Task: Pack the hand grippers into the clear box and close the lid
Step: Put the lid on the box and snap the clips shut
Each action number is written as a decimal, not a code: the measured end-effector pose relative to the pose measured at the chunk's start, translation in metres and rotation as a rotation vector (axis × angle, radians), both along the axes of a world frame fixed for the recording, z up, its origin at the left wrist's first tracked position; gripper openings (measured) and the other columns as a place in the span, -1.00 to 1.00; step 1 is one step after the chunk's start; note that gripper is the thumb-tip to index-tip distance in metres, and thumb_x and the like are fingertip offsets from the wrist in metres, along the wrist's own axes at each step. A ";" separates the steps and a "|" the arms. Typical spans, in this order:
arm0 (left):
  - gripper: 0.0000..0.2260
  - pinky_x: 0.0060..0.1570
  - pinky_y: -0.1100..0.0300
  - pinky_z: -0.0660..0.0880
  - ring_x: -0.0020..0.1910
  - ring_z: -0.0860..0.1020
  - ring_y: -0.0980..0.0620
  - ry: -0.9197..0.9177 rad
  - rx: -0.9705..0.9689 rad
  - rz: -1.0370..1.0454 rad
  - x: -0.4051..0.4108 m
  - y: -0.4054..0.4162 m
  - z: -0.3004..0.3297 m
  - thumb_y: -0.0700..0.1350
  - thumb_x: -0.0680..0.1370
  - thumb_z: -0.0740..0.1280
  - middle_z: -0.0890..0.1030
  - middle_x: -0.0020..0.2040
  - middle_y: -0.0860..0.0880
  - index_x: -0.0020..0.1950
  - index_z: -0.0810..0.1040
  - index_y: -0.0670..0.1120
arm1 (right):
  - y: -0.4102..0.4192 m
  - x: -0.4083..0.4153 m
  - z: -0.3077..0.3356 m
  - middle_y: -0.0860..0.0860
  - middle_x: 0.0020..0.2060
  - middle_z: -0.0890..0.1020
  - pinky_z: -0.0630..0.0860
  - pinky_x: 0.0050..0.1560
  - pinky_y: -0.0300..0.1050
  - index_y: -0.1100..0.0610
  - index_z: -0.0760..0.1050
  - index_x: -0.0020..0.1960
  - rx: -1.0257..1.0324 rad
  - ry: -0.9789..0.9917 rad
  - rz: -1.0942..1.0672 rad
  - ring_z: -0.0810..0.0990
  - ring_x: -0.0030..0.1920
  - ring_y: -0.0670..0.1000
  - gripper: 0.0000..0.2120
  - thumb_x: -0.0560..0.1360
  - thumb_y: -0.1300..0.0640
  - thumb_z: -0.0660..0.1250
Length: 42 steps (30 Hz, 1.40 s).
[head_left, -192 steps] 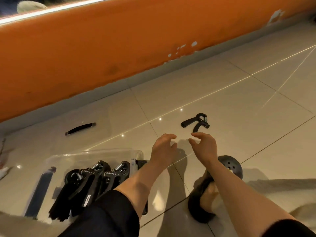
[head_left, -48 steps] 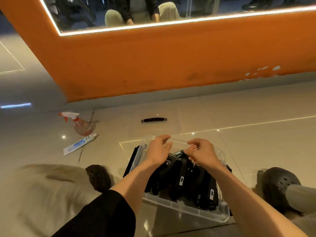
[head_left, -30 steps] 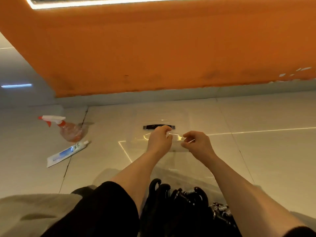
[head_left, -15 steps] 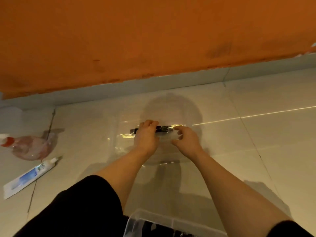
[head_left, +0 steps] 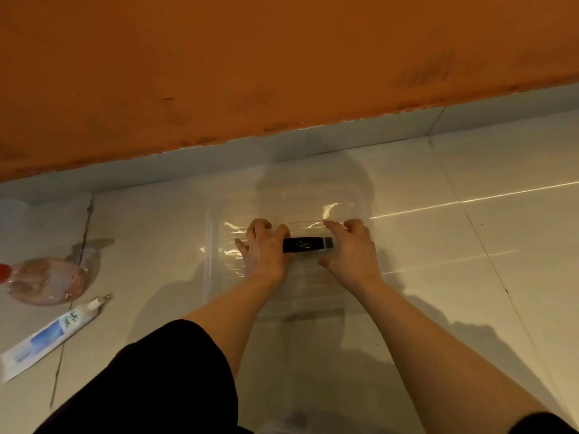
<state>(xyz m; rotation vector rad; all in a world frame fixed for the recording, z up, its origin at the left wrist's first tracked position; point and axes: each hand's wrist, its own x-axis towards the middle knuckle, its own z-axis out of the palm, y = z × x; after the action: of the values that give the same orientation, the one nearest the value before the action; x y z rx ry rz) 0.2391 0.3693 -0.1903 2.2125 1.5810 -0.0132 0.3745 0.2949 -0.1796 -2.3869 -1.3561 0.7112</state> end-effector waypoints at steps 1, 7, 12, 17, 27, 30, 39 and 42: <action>-0.75 0.43 -0.27 0.03 0.39 0.21 -0.09 -0.020 0.007 -0.019 0.000 -0.002 0.002 -0.07 0.47 0.39 0.25 0.31 -0.06 0.13 0.47 0.03 | 0.000 -0.001 0.001 0.17 0.42 0.20 0.16 0.42 0.09 -0.02 0.14 0.50 -0.005 -0.077 -0.035 0.18 0.44 0.19 -0.19 0.36 -0.03 0.47; -0.77 0.44 -0.31 -0.14 0.53 0.00 -0.15 -0.157 0.108 -0.054 0.009 -0.002 0.033 -0.06 0.51 0.36 0.11 0.49 -0.08 0.15 0.48 -0.02 | -0.009 0.012 0.022 0.21 0.43 0.24 0.33 0.31 0.22 0.04 -0.15 0.53 0.039 0.069 -0.481 0.30 0.38 0.25 0.06 0.32 -0.20 0.47; -0.74 0.43 -0.34 -0.09 0.52 0.04 -0.17 -0.260 0.128 0.000 0.005 -0.011 0.054 -0.11 0.52 0.35 0.12 0.51 -0.08 0.21 0.49 -0.02 | -0.036 0.021 0.042 0.14 0.22 0.52 0.48 0.05 0.03 0.13 0.20 0.41 0.257 0.225 -0.529 0.53 0.14 0.18 -0.26 0.41 -0.24 0.36; -0.65 0.44 -0.32 -0.10 0.55 -0.07 -0.07 -0.325 0.161 -0.030 -0.001 -0.041 0.088 -0.06 0.52 0.35 0.09 0.54 -0.03 0.29 0.43 0.03 | -0.067 0.024 0.070 0.10 -0.11 0.55 0.36 -0.16 -0.08 0.20 0.42 0.09 0.390 0.291 -0.622 0.52 -0.10 0.13 -0.56 0.54 -0.19 0.19; -0.42 0.45 -0.30 -0.05 0.54 0.01 -0.18 -0.200 0.279 0.285 -0.063 -0.122 0.166 0.14 0.59 0.08 0.07 0.55 -0.15 0.53 0.05 -0.10 | -0.178 0.029 0.166 0.08 -0.12 0.52 0.36 -0.09 -0.06 0.22 0.43 0.09 0.575 0.151 -0.720 0.45 -0.11 0.10 -0.58 0.59 -0.14 0.11; -0.52 0.34 -0.31 0.19 0.31 0.39 -0.22 -0.310 0.221 0.327 -0.079 -0.155 0.188 0.13 0.60 0.09 0.40 0.33 -0.18 0.40 0.25 -0.15 | -0.219 0.020 0.195 0.07 -0.11 0.51 0.36 -0.08 -0.06 0.22 0.43 0.08 0.604 0.123 -0.711 0.45 -0.11 0.10 -0.59 0.59 -0.14 0.10; -0.62 0.33 -0.23 0.26 0.15 0.50 -0.17 -0.416 0.149 0.287 -0.132 -0.272 0.216 0.06 0.61 0.12 0.50 0.15 -0.14 0.27 0.38 -0.20 | -0.339 -0.040 0.237 0.12 -0.15 0.54 0.37 -0.13 -0.07 0.23 0.45 -0.02 0.633 0.130 -0.704 0.50 -0.13 0.13 -0.63 0.59 -0.10 0.15; -0.62 0.31 -0.21 0.30 0.11 0.52 -0.15 -0.420 0.141 0.268 -0.150 -0.302 0.217 0.08 0.61 0.13 0.53 0.11 -0.13 0.23 0.43 -0.19 | -0.369 -0.056 0.237 0.16 -0.13 0.58 0.53 -0.06 0.11 0.23 0.48 0.00 0.615 0.102 -0.732 0.55 -0.12 0.19 -0.60 0.57 -0.13 0.17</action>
<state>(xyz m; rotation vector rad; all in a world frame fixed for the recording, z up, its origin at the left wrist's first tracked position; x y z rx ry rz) 0.0894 0.0675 0.0264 1.9160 1.6523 0.6161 0.3189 -0.0745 0.0573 -2.0558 -0.4667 0.1630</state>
